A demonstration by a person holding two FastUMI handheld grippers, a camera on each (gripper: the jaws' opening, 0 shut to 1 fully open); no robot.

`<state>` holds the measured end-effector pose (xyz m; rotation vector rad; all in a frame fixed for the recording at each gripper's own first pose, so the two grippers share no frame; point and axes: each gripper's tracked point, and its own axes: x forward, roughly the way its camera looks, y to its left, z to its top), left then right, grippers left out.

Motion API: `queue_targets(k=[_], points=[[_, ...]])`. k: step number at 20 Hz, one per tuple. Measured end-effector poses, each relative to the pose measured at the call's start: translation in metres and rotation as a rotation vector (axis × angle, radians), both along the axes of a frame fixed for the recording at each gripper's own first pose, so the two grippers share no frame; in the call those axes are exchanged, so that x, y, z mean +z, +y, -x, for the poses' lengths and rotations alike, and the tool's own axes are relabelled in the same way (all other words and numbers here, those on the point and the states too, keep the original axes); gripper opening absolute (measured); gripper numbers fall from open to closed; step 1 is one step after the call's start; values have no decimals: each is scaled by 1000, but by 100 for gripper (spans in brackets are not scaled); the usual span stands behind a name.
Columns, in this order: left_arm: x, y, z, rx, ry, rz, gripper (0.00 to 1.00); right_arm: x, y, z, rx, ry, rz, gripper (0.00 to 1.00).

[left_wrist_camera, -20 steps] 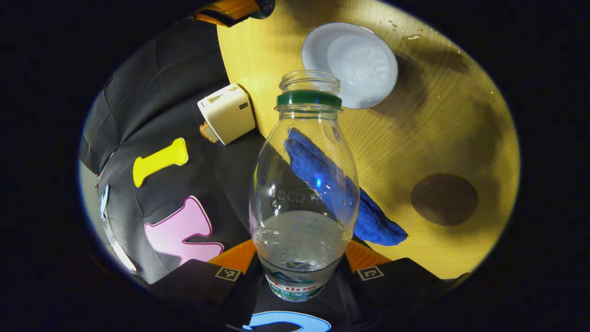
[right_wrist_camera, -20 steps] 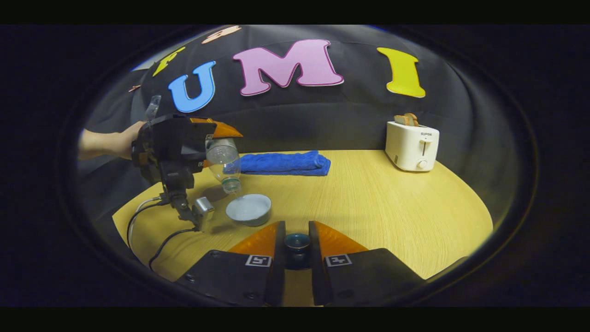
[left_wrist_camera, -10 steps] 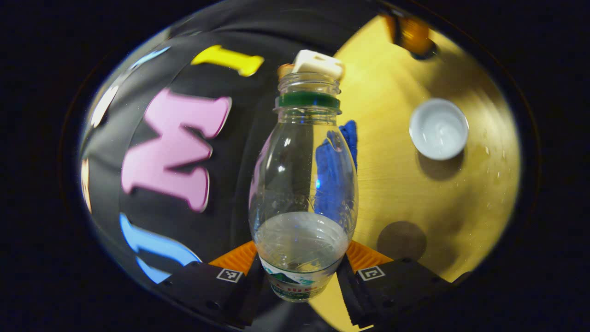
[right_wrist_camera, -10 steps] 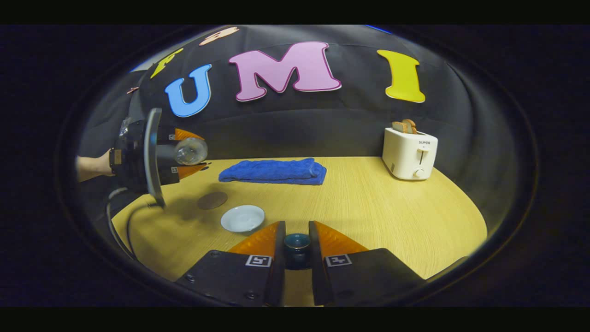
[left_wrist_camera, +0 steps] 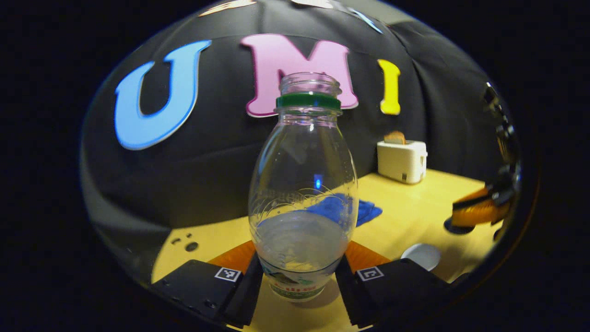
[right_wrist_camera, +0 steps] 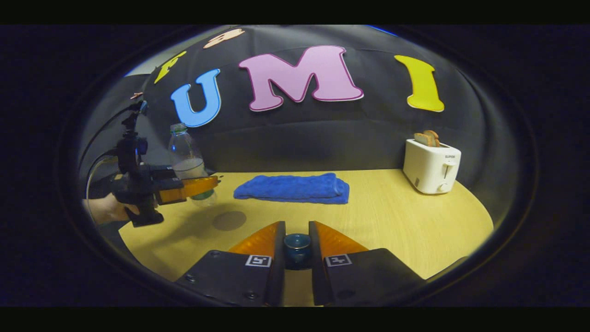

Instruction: Open the teacup lid with one hand, grasp the water bottle and pour water into the teacup with the other hand; after pouring, place the water bottle on the coaster and then close the teacup lid.

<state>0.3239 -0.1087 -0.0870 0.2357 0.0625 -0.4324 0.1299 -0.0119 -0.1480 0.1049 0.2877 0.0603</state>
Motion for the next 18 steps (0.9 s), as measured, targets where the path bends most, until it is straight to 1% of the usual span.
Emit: queue_targets(k=[2,3,4,5,6,7,8,9,11,12,13,14,16,17,18], points=[[-11,-11,0,-5,37,80,76,1,9,-4,6,-7,-10,28],[-10,-10,-1,2,45,123,76,1,13,-6,7,-7,-17,26],[-11,-11,-1,11,50,161,76,1,15,-7,8,-6,-20,24],[-14,-9,-2,36,54,181,77,-1,16,-8,8,-4,-21,22],[-19,-8,-2,62,72,185,77,-2,18,-8,8,0,-22,33],[-24,-10,-2,83,89,188,77,-5,21,-8,12,5,-25,28],[-27,-11,-1,95,105,189,77,-6,24,-7,17,10,-25,33],[-32,-12,0,101,121,185,77,-9,27,-7,23,15,-23,33],[-30,-12,-3,97,98,170,78,-12,34,-8,37,21,-17,33],[-33,-13,-3,96,107,147,78,-14,37,-7,41,24,-16,28],[-34,-14,-2,96,105,128,78,-15,39,-6,44,26,-18,25],[-33,-14,-4,96,100,110,80,-15,41,-6,46,28,-20,28],[-37,-17,-4,95,106,90,80,-16,45,-6,51,29,-23,28],[-40,-18,-2,100,120,88,81,-15,46,-6,53,29,-24,25],[-40,-18,-1,108,127,93,84,-15,46,-6,54,29,-23,28]])
